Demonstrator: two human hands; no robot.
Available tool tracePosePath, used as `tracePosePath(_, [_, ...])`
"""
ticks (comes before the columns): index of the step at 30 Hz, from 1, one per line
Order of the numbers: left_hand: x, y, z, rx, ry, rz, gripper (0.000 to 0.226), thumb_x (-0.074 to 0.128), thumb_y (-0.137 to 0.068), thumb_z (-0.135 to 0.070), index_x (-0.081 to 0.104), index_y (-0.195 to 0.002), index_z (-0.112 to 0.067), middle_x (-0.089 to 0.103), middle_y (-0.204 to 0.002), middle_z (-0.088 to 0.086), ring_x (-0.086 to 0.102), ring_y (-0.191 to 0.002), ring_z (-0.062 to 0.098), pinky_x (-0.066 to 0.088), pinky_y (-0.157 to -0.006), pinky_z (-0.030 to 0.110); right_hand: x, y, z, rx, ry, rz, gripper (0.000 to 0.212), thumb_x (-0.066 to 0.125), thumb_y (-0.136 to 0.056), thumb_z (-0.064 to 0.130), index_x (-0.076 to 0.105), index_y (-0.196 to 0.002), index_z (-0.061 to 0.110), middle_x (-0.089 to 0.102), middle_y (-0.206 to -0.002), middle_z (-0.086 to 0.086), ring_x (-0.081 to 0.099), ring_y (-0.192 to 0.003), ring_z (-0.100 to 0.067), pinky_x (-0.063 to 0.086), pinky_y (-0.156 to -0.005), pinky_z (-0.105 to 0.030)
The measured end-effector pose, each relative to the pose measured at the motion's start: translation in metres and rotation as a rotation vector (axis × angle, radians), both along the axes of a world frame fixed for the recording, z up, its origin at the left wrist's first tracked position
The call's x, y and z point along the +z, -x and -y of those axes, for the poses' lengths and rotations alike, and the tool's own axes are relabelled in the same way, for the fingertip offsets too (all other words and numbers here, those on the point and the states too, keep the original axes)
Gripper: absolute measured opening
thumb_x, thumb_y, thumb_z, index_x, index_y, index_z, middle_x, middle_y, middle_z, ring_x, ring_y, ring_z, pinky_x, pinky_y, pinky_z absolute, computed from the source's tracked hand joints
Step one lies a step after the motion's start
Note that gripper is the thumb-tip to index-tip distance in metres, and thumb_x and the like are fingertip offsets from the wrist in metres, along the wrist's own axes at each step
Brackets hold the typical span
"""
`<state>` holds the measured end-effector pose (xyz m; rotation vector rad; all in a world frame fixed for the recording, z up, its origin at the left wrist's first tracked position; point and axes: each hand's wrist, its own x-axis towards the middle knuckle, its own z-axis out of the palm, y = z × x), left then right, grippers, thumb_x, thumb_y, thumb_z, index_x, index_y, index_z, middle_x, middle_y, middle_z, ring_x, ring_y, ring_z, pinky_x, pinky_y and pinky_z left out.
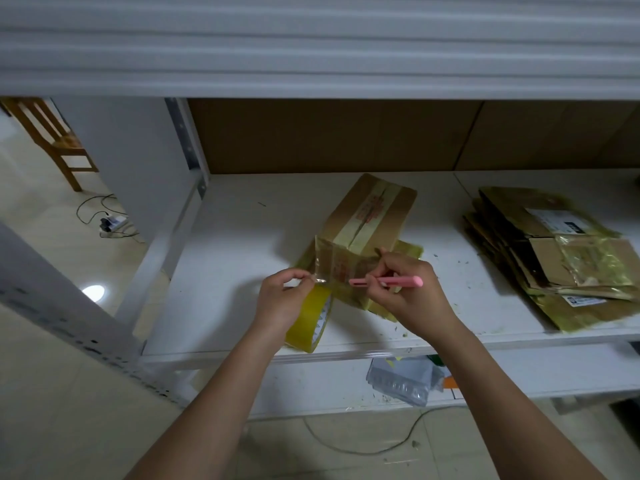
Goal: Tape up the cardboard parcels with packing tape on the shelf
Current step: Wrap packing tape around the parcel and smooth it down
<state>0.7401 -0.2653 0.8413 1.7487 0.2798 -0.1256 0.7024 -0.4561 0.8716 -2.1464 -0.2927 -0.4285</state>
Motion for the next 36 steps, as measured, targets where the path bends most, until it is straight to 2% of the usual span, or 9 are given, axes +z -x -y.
tracePosePath(3, [0.001,0.004,-0.001,0.000,0.015,0.001,0.009,0.072,-0.087,-0.024,0.071,-0.079,-0.020,0.066,-0.075,0.004,0.058,-0.071,0.020,0.046,-0.068,0.028,0.008,0.003,-0.003,-0.030,-0.160,-0.097,0.019,0.068,-0.082,0.005,0.059,-0.065,0.008,0.058,-0.059,0.002,0.065,-0.077,-0.027,0.051,-0.079,-0.041])
tracePosePath(5, [0.002,0.005,0.000,0.004,0.017,0.010,0.009,0.072,-0.087,-0.025,0.070,-0.079,-0.020,0.065,-0.074,0.004,0.058,-0.070,0.020,0.046,-0.067,0.028,0.014,0.009,0.000,-0.046,-0.320,-0.083,0.018,0.067,-0.082,0.005,0.060,-0.066,0.008,0.060,-0.061,0.002,0.064,-0.071,-0.021,0.052,-0.061,-0.029])
tracePosePath(7, [0.004,0.006,-0.001,0.008,0.008,0.012,0.009,0.071,-0.088,-0.025,0.069,-0.080,-0.021,0.064,-0.073,0.000,0.057,-0.068,0.017,0.045,-0.064,0.026,0.020,0.019,0.004,-0.070,-0.456,0.031,0.017,0.068,-0.084,0.010,0.063,-0.070,0.018,0.063,-0.065,0.003,0.065,-0.073,-0.013,0.051,-0.066,-0.017])
tracePosePath(11, [0.002,0.006,-0.002,0.016,0.012,0.008,0.011,0.071,-0.088,-0.026,0.068,-0.078,-0.022,0.063,-0.074,0.004,0.057,-0.069,0.020,0.045,-0.066,0.028,0.012,0.027,0.018,-0.316,-0.493,0.286,0.018,0.062,-0.092,0.018,0.062,-0.089,0.035,0.060,-0.076,0.004,0.063,-0.078,-0.021,0.049,-0.061,-0.031])
tracePosePath(18, [-0.002,0.004,0.001,0.034,0.005,0.016,0.011,0.070,-0.089,-0.024,0.069,-0.078,-0.021,0.064,-0.075,0.004,0.059,-0.071,0.024,0.047,-0.066,0.030,-0.079,0.012,0.082,-0.629,0.259,-0.096,0.036,0.065,-0.081,-0.009,0.066,-0.115,0.003,0.055,-0.091,-0.013,0.052,-0.090,-0.034,0.032,-0.070,-0.029])
tracePosePath(25, [0.002,0.008,-0.004,0.064,-0.024,0.031,0.012,0.074,-0.086,-0.025,0.068,-0.076,-0.021,0.063,-0.074,0.005,0.059,-0.069,0.023,0.047,-0.064,0.030,-0.100,0.015,0.095,-0.520,0.507,-0.327,0.056,0.058,-0.071,-0.009,0.063,-0.126,0.003,0.052,-0.090,-0.016,0.048,-0.086,-0.034,0.042,-0.066,-0.037])
tracePosePath(29, [0.015,0.007,-0.032,0.036,-0.108,0.104,0.014,0.074,-0.086,-0.028,0.068,-0.075,-0.021,0.068,-0.078,0.002,0.064,-0.073,0.026,0.052,-0.068,0.036,-0.078,0.026,0.077,-0.576,0.389,-0.176,0.045,0.062,-0.077,-0.010,0.067,-0.119,0.006,0.061,-0.102,-0.015,0.056,-0.095,-0.034,0.050,-0.074,-0.038])
tracePosePath(32, [0.027,0.008,-0.050,-0.068,-0.194,0.151,0.011,0.073,-0.087,-0.028,0.069,-0.078,-0.022,0.069,-0.067,0.002,0.064,-0.065,0.024,0.048,-0.061,0.029,-0.054,0.037,0.025,-0.252,0.240,0.021,0.018,0.063,-0.085,0.003,0.072,-0.098,0.011,0.067,-0.091,-0.003,0.061,-0.083,-0.017,0.052,-0.074,-0.030])
tracePosePath(36, [0.028,0.010,-0.059,-0.190,-0.271,0.189,0.013,0.072,-0.087,-0.025,0.069,-0.074,-0.025,0.067,-0.064,0.016,0.058,-0.056,0.021,0.042,-0.057,0.026,-0.048,0.024,-0.052,-0.006,-0.162,-0.238,0.028,0.061,-0.093,0.034,0.071,-0.111,0.015,0.067,-0.103,0.004,0.064,-0.093,-0.007,0.054,-0.085,-0.028])
